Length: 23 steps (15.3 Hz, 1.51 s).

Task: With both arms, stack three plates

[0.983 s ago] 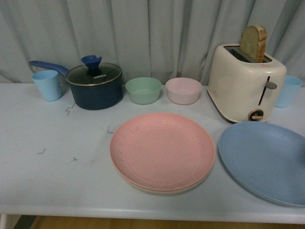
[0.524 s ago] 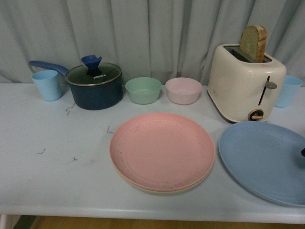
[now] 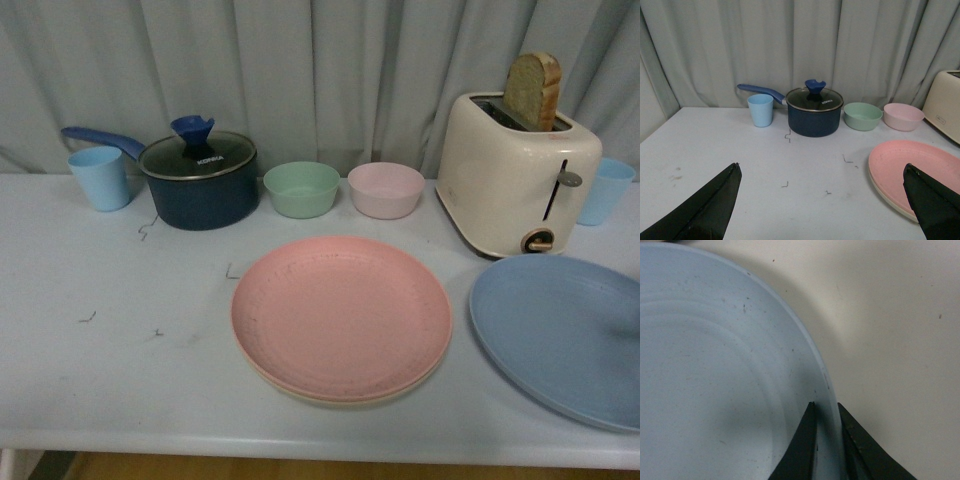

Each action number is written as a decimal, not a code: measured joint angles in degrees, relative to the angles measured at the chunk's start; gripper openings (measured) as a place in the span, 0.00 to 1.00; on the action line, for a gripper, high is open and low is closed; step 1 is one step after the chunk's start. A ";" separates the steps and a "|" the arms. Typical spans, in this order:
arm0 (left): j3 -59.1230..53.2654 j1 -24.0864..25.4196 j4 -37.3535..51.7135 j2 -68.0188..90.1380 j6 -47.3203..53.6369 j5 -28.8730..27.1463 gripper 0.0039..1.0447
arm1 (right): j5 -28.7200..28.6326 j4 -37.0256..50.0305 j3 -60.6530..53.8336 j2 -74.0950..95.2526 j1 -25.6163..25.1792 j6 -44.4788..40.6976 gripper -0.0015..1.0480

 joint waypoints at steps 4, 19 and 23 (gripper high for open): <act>0.00 0.00 0.00 0.00 0.00 0.00 0.94 | -3.76 -4.04 -5.44 -8.55 -3.85 3.61 0.03; 0.00 0.00 -0.02 0.00 0.00 0.02 0.94 | -1.14 -9.60 4.15 -13.99 24.76 22.97 0.03; 0.00 0.00 0.00 0.00 0.00 0.02 0.94 | 2.23 -11.87 8.17 -8.39 28.04 25.99 0.03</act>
